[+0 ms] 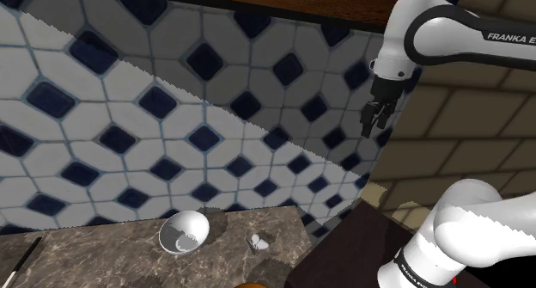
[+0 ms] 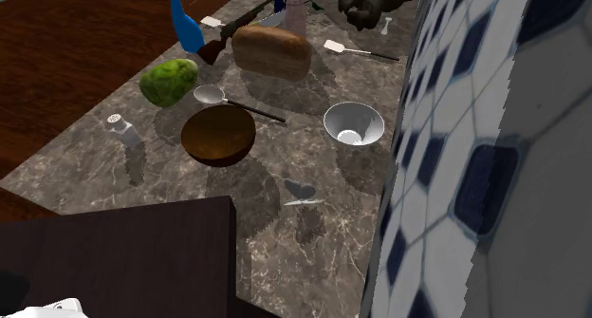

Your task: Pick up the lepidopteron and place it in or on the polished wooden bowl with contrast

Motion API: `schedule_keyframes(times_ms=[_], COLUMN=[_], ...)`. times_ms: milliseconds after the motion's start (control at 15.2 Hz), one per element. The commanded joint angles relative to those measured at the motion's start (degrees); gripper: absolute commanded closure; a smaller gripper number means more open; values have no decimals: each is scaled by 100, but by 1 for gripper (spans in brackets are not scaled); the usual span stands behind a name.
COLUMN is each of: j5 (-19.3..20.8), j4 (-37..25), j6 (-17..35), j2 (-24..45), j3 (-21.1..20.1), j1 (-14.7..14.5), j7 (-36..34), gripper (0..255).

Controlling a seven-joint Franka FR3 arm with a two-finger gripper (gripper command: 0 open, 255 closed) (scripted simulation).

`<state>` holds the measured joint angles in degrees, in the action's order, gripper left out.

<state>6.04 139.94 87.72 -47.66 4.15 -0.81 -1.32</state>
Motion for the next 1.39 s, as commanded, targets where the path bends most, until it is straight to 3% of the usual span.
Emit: schedule_keyframes(times_ms=[0,660,1320], j5=[0,87,289], j4=[0,627,756], j6=[0,1937,3801], j2=[0,1313,3045], j3=[0,-205,-553], j1=[0,-750,-1374], j7=[0,835,1507], gripper=[0,0,0])
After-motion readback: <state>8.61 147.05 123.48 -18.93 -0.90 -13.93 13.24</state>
